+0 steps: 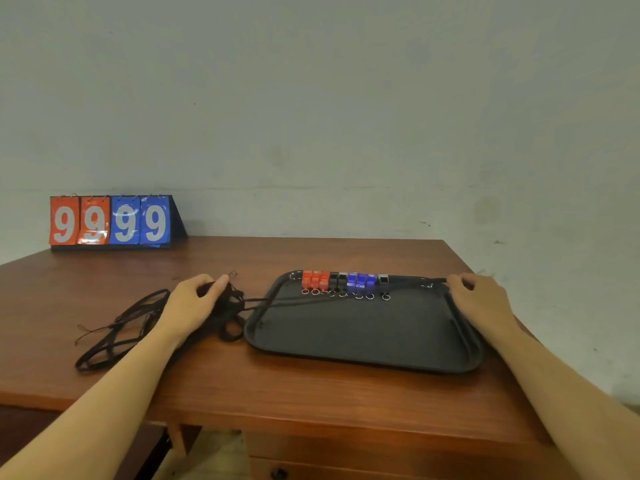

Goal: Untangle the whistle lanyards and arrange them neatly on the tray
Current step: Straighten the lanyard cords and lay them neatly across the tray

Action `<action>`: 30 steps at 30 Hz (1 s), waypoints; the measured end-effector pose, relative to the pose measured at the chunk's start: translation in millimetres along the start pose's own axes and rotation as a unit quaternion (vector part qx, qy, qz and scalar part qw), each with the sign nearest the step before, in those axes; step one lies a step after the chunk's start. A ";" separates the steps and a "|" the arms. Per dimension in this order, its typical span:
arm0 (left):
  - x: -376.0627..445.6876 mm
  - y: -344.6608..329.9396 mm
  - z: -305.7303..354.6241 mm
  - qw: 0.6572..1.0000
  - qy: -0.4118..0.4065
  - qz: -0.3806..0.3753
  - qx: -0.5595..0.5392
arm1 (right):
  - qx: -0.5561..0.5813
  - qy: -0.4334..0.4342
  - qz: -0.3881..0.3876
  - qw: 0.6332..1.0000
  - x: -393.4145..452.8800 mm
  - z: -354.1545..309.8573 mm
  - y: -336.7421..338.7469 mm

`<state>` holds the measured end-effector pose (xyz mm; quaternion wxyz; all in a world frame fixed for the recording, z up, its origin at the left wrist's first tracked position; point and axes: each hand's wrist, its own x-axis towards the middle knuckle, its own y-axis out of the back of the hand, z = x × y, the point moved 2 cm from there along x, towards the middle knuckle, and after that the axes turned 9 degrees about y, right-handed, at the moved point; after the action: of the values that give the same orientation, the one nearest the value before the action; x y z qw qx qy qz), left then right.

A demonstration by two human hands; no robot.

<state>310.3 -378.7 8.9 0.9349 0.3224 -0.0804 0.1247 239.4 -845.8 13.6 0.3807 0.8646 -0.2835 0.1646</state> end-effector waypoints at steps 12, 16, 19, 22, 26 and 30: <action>8.8 1.6 -10.6 0.984 0.088 0.125 -0.094 | 0.013 -0.022 0.020 0.999 -0.2 5.0 1.8; 9.5 3.4 -12.2 0.979 0.096 0.172 -0.056 | 0.021 -0.031 0.049 0.998 -0.4 3.5 6.6; 11.8 3.7 -9.4 0.989 0.054 0.135 0.028 | 0.026 -0.022 0.033 0.999 -1.9 0.5 5.8; 6.8 -4.1 -3.0 0.995 0.003 0.047 0.091 | 0.030 -0.005 0.030 0.999 -2.8 -1.5 4.9; -4.1 -13.6 2.8 0.990 -0.074 0.023 0.121 | 0.039 -0.021 0.037 0.998 -2.4 -0.5 5.2; -2.0 -16.6 -1.3 0.980 -0.108 0.022 0.167 | 0.031 -0.046 0.059 0.997 1.8 4.8 4.6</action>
<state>313.1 -390.9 -2.2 0.8509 0.4833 -0.1664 0.1215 238.4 -852.6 13.9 0.3300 0.8646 -0.3458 0.1551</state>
